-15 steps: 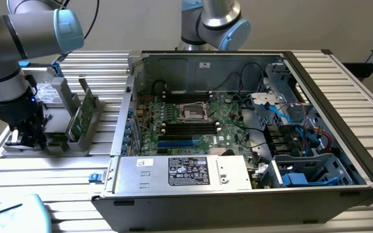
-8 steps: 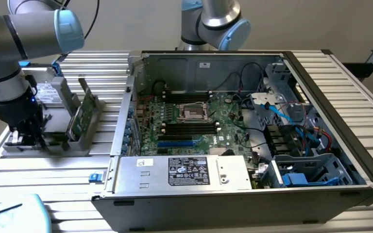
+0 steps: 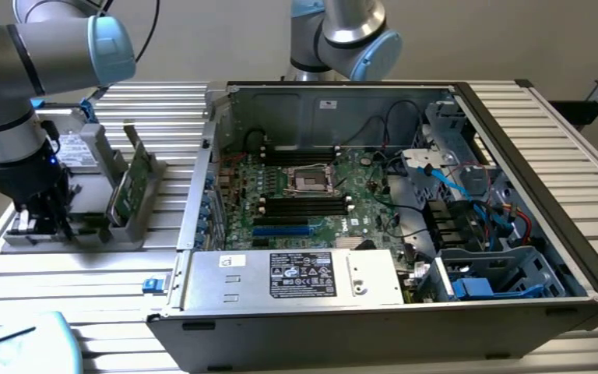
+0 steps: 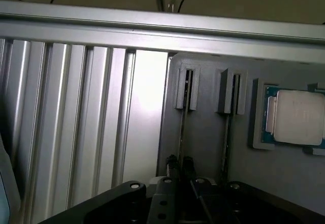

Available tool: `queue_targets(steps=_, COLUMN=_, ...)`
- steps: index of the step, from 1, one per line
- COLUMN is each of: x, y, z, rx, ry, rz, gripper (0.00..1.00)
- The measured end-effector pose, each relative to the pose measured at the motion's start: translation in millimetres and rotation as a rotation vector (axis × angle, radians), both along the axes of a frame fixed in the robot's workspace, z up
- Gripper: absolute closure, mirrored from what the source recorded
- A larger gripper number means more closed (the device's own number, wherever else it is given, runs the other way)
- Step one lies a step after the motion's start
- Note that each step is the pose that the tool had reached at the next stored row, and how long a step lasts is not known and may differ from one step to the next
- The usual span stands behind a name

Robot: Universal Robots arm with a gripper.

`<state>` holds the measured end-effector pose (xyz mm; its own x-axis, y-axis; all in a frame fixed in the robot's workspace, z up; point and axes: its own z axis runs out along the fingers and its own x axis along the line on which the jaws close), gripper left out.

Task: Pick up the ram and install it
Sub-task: 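Pick up the ram and move it above insertion slot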

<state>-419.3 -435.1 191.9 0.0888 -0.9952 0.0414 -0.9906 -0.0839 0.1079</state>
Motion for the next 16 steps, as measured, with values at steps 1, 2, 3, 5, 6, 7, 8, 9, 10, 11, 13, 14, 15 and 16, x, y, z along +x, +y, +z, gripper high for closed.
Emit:
queue_targets(steps=1, x=0.0, y=0.0, z=-0.1, rx=-0.0013, ry=0.0000, rz=0.000, gripper=0.86)
queue_targets(steps=2, x=0.0, y=0.0, z=-0.1, rx=-0.0025, ry=0.0000, rz=0.000, gripper=0.86)
queue_targets(steps=3, x=0.0, y=0.0, z=-0.1, rx=-0.0034, ry=0.0003, rz=0.000, gripper=0.86)
queue_targets(steps=5, x=0.0, y=0.0, z=-0.1, rx=-0.0048, ry=0.0004, rz=-0.001, gripper=0.86)
queue_targets(steps=6, x=0.0, y=0.0, z=-0.1, rx=-0.0050, ry=0.0004, rz=-0.001, gripper=0.86)
queue_targets(steps=7, x=0.0, y=0.0, z=-0.2, rx=-0.0050, ry=0.0003, rz=-0.001, gripper=0.86)
queue_targets(steps=8, x=0.0, y=0.0, z=-0.2, rx=-0.0050, ry=0.0004, rz=-0.001, gripper=0.86)
queue_targets(steps=9, x=0.0, y=0.0, z=-0.2, rx=-0.0050, ry=0.0003, rz=-0.001, gripper=0.86)
queue_targets(steps=10, x=0.0, y=0.0, z=-0.2, rx=-0.0050, ry=0.0003, rz=-0.001, gripper=0.86)
queue_targets(steps=11, x=0.0, y=0.0, z=-0.2, rx=-0.0050, ry=0.0003, rz=-0.001, gripper=0.86)
queue_targets(steps=13, x=0.0, y=0.0, z=-0.2, rx=-0.0050, ry=0.0003, rz=-0.001, gripper=0.86)
queue_targets(steps=14, x=0.0, y=0.0, z=-0.2, rx=-0.0050, ry=0.0003, rz=-0.001, gripper=0.86)
queue_targets(steps=15, x=0.0, y=0.0, z=-0.2, rx=-0.0050, ry=0.0003, rz=-0.001, gripper=0.86)
queue_targets(steps=16, x=0.0, y=0.1, z=-0.2, rx=-0.0050, ry=0.0003, rz=-0.001, gripper=0.86)
